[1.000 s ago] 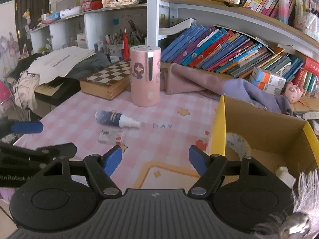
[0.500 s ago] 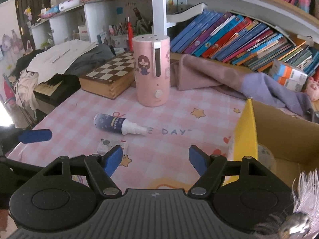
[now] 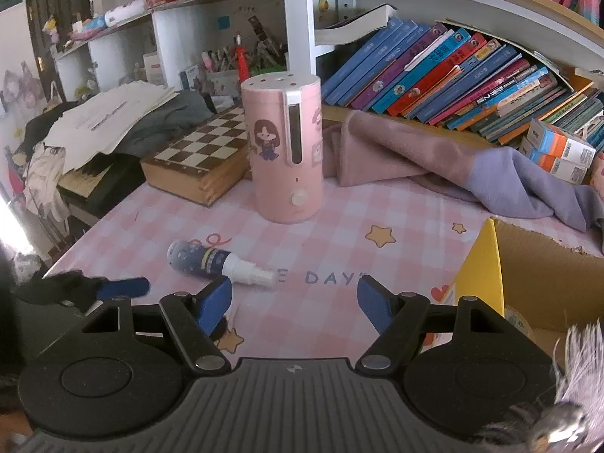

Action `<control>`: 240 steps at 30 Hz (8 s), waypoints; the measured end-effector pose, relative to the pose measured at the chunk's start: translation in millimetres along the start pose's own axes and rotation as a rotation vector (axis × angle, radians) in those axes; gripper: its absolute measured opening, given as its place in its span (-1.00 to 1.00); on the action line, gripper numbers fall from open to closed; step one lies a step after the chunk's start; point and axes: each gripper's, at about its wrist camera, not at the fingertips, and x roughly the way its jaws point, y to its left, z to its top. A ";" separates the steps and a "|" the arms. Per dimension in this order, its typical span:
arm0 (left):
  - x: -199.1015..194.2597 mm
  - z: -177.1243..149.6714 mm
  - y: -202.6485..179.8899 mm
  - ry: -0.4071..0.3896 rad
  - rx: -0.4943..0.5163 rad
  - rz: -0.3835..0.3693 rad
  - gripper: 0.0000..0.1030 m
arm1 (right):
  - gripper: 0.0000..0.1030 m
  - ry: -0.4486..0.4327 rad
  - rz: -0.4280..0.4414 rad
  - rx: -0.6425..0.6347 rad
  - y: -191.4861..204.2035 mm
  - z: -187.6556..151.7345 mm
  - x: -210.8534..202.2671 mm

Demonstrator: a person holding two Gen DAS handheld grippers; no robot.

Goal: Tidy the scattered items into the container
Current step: 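Close the left tool on the card box while the right tool grasps the spray bottle, then lift the card box and spray bottle and carry both over the yellow box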

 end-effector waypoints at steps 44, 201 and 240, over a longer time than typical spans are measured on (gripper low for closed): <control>-97.8 -21.1 83.6 -0.045 -0.215 0.195 0.15 | -0.16 0.339 0.244 -0.442 67.4 38.4 152.4; -251.3 -99.7 -117.7 -0.166 0.274 -0.594 0.15 | -0.41 0.046 -0.331 0.428 -25.0 -220.8 -284.4; -203.4 -36.4 -164.1 -0.226 0.295 -0.557 0.15 | -0.41 -0.021 -0.278 0.373 -101.6 -156.8 -245.8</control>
